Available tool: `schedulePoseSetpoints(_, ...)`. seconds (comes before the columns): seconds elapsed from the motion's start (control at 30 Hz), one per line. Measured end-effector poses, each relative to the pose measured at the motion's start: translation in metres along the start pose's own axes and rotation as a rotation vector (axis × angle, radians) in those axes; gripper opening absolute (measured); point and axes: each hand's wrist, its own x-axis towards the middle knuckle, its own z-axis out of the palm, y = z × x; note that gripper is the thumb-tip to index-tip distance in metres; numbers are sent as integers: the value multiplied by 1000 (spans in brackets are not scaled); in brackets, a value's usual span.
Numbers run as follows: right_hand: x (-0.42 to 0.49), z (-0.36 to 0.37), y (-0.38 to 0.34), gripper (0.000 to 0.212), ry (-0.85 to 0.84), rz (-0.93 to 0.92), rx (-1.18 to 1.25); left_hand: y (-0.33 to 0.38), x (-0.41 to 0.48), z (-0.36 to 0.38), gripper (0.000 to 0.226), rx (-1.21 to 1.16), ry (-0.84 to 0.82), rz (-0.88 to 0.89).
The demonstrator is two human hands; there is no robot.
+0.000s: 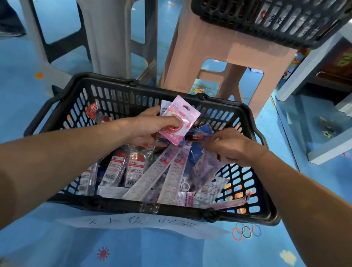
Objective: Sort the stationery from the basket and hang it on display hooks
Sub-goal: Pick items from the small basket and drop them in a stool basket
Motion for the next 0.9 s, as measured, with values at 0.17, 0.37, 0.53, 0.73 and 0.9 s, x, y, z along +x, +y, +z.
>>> schedulePoseSetpoints(0.17,-5,-4,4,42,-249,164,518,1,2,1,23,-36,12,-8)
schedulePoseSetpoints(0.37,-1,2,8,14,55,158,244,1,6,3,36,-51,12,-18)
schedulePoseSetpoints(0.53,-1,10,4,8,49,139,65,1,7,1,40,-49,-10,-13)
schedulePoseSetpoints(0.73,5,7,-26,22,386,-125,437,2,7,2,43,-105,-46,4)
schedulePoseSetpoints(0.9,5,25,-45,22,36,-92,706,1,5,9,56,-117,-84,18)
